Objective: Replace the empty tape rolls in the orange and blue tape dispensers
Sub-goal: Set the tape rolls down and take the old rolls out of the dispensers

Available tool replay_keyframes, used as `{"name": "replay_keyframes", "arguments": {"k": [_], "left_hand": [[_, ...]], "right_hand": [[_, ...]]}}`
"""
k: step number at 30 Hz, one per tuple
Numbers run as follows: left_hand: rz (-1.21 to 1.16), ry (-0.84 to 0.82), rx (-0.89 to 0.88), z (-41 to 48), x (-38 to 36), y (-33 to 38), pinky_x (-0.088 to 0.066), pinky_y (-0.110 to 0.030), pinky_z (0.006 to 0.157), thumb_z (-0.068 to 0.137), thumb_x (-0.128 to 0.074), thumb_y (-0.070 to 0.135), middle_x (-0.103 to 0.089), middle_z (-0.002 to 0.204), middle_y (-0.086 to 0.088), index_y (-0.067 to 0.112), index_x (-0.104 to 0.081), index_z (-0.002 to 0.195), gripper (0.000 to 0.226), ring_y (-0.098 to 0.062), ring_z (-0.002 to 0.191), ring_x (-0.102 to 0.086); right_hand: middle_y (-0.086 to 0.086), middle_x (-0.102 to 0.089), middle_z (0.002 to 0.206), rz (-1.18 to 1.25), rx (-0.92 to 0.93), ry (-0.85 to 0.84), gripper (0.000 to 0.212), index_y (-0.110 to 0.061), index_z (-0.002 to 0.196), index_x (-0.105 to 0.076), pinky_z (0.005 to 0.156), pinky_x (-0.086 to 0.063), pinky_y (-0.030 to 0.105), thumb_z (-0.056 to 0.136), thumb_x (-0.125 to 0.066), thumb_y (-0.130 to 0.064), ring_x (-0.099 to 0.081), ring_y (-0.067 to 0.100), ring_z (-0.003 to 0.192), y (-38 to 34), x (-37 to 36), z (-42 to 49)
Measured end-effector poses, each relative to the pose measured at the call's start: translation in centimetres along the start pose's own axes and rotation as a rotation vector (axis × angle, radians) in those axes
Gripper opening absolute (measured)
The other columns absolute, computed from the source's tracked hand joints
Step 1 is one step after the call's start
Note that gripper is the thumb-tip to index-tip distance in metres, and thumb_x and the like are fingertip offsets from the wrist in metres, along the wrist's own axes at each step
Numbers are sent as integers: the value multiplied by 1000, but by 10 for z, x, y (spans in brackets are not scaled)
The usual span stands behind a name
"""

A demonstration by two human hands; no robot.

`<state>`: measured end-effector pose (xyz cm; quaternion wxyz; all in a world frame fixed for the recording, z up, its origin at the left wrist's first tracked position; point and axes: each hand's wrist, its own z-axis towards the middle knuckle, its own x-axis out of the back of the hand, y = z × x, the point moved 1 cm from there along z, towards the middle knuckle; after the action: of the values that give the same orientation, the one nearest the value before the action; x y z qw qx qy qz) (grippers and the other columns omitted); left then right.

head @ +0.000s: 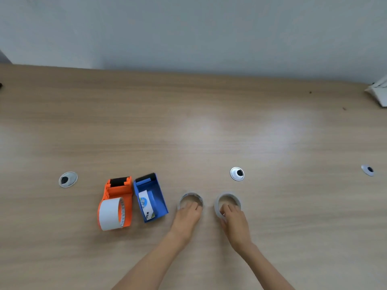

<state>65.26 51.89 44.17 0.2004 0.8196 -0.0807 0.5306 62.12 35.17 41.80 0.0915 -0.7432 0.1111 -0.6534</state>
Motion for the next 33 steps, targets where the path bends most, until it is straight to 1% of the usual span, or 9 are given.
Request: {"name": "replay_keyframes", "arguments": {"k": [5,9,15,18,21,24,30,32,33], "left_hand": [[48,-43,3,-1,7,2,-41,-41,86,82,-45,-11,-48,125,-15,3,-45,121,42,-32,116,-47],[6,10,10,-21,16,4,-39,-37,87,85,-55,3,-49,125,-12,7,-46,122,38,-30,116,-48],[-261,458,38,-97,36,-30,-51,-36,77,77,-69,13,-62,96,-4,13,-61,96,20,-24,90,-61],[-623,656,240,-153,51,-73,-45,-26,79,85,-60,6,-59,93,0,12,-60,93,10,-16,85,-55],[-747,728,457,-198,54,-129,-42,-25,78,86,-59,2,-63,95,-7,8,-62,94,10,-21,83,-59],[-860,621,630,-208,55,-177,-40,-29,77,87,-61,9,-65,100,-16,3,-64,99,14,-29,90,-62],[-1089,314,689,-171,66,-202,-42,-31,93,90,-58,31,-64,120,-14,2,-59,118,41,-28,114,-58],[-1097,184,670,-151,63,-203,-41,-31,88,91,-54,38,-65,107,-10,5,-62,109,38,-26,108,-58],[-1100,134,672,-142,61,-203,-41,-29,79,92,-52,39,-62,90,-6,8,-62,91,33,-24,94,-59]], "right_hand": [[-4,-58,70,-79,65,-25,44,-19,74,-51,49,-39,27,48,-85,-10,-57,21,64,3,5,5],[4,-62,85,-71,52,37,40,-14,88,-58,64,-48,33,57,-83,-18,-60,28,81,-12,24,1],[4,-60,92,194,76,130,20,-12,96,-58,79,-43,34,80,-68,-15,-54,25,89,-60,43,-27],[-1,-59,90,418,36,140,14,-16,96,-56,79,-43,29,84,-64,-14,-52,16,88,-87,50,-51],[0,-61,88,567,-2,125,16,-19,92,-55,77,-45,23,84,-64,-8,-56,10,83,-109,53,-72],[3,-64,85,647,-94,71,15,-18,91,-59,74,-44,21,83,-65,-7,-60,14,80,-132,48,-74],[4,-64,92,812,-262,-22,22,-10,108,-61,73,-44,16,88,-62,-16,-59,16,87,-196,33,-37],[5,-62,100,826,-294,-69,31,-11,115,-58,82,-45,24,87,-63,-22,-58,18,95,-214,23,-21],[6,-62,103,817,-305,-95,34,-11,117,-57,83,-44,26,87,-63,-26,-58,19,97,-219,18,-12]]}}
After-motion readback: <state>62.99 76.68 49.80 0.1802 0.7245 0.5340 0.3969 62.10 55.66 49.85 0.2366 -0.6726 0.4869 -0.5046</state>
